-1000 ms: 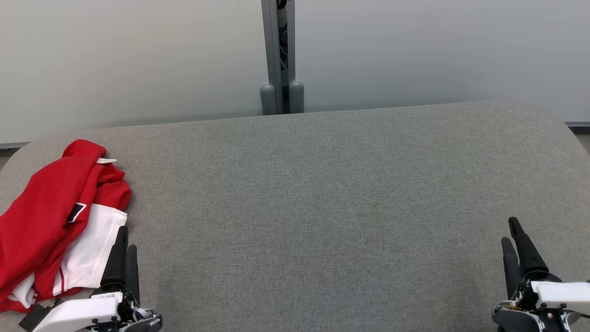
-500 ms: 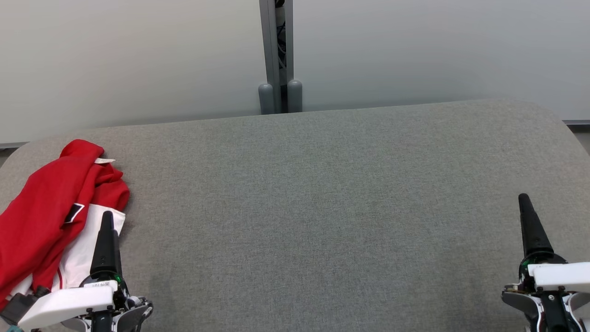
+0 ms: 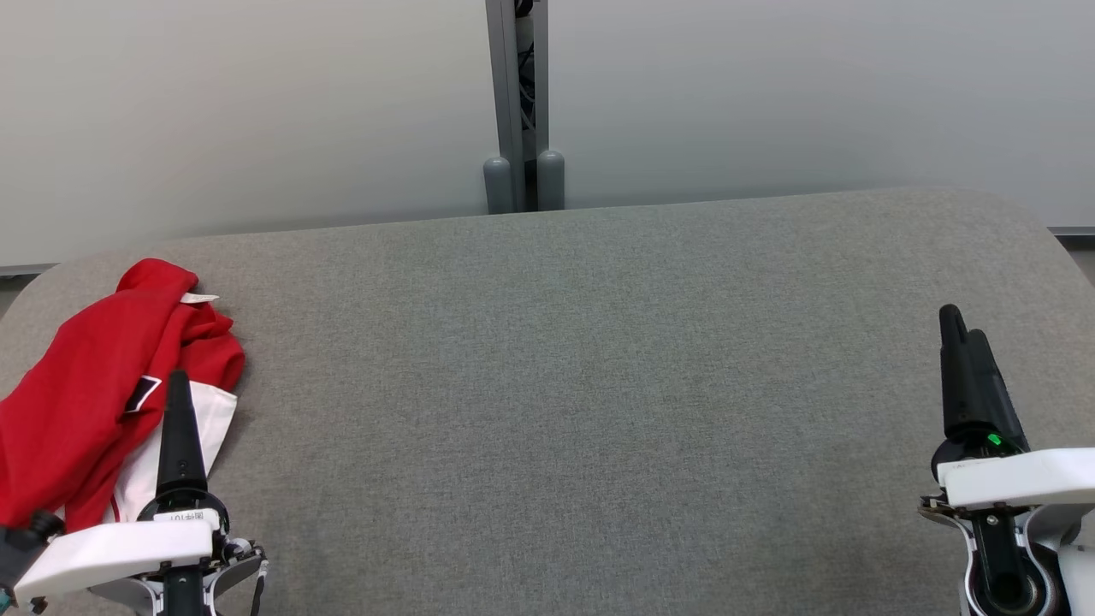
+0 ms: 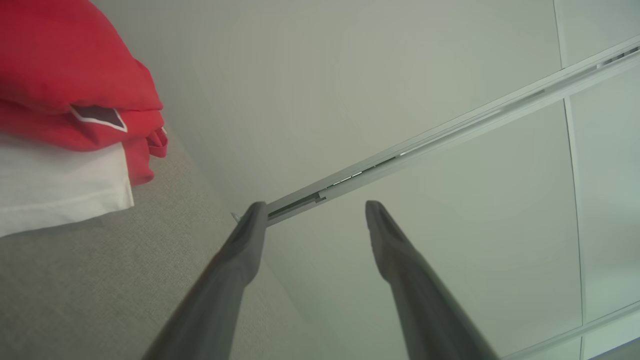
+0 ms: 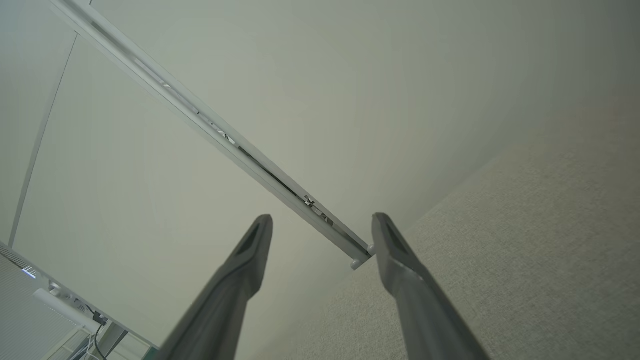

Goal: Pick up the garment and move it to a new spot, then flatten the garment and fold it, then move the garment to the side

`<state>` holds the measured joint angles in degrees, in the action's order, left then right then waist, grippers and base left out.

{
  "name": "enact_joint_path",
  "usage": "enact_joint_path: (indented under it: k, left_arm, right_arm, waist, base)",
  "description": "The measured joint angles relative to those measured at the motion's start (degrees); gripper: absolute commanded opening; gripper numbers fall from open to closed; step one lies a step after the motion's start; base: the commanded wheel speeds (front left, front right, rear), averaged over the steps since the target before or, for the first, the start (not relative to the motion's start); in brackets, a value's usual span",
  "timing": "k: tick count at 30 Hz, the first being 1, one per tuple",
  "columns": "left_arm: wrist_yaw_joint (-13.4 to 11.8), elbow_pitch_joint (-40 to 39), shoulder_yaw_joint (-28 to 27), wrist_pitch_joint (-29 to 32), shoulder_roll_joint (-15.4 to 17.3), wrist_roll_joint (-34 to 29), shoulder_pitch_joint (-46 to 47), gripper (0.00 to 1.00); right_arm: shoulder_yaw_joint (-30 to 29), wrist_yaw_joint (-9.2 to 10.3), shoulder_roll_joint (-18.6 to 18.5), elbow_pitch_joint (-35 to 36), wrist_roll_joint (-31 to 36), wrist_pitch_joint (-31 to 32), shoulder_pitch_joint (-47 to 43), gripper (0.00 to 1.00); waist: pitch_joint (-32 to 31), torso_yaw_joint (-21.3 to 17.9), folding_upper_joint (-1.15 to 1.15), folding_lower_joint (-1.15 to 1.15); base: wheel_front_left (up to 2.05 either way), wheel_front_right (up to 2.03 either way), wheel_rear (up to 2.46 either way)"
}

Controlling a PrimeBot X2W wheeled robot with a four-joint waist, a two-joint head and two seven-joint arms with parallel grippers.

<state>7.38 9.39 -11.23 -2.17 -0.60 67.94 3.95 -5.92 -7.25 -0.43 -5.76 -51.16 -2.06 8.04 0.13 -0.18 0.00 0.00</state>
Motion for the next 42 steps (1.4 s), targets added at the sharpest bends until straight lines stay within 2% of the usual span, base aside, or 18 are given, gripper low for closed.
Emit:
enact_joint_path:
  k: [5, 18, 19, 29, 38, 42]
  left_arm:
    - [-0.7, -1.5, 1.7, -1.2, 0.1, -5.4, 0.0, 1.0]
    - [-5.2, -6.8, 9.4, -3.7, 0.3, -24.6, -1.1, 1.0]
    - [-5.2, -6.8, 9.4, -3.7, 0.3, -24.6, -1.1, 1.0]
    - [-9.0, -5.4, 16.4, -5.4, 0.5, -39.4, -1.5, 1.0]
    - [-12.4, -3.1, 19.9, -6.8, 0.7, -46.4, -1.7, 1.0]
    - [-13.0, -2.8, 20.9, -7.5, 0.8, -48.5, -1.7, 1.0]
  right_arm:
    - [2.2, -0.01, -0.2, 3.4, 7.7, -1.1, 1.2, 1.0]
    - [5.4, -0.01, -0.7, 4.9, 20.2, -3.5, 1.1, 1.0]
    - [5.4, -0.01, -0.7, 4.9, 20.2, -3.5, 1.1, 1.0]
    - [7.9, -0.03, -1.0, 1.0, 24.4, -5.4, -0.6, 1.0]
    - [8.1, -0.07, -1.3, -2.1, 26.1, -6.8, -1.5, 1.0]
    - [8.3, -0.07, -1.4, -2.8, 27.0, -7.4, -1.4, 1.0]
  waist:
    - [0.1, 0.1, 0.0, 0.0]
    - [0.2, 0.4, 0.0, 0.0]
    - [0.2, 0.4, 0.0, 0.0]
    - [0.1, 0.2, 0.0, 0.0]
    - [0.1, 0.1, 0.0, 0.0]
    - [0.1, 0.0, 0.0, 0.0]
  base:
    - [0.0, 0.0, 0.0]
    - [0.0, 0.0, 0.0]
    - [0.0, 0.0, 0.0]
    - [0.0, 0.0, 0.0]
    - [0.0, 0.0, 0.0]
    - [0.0, 0.0, 0.0]
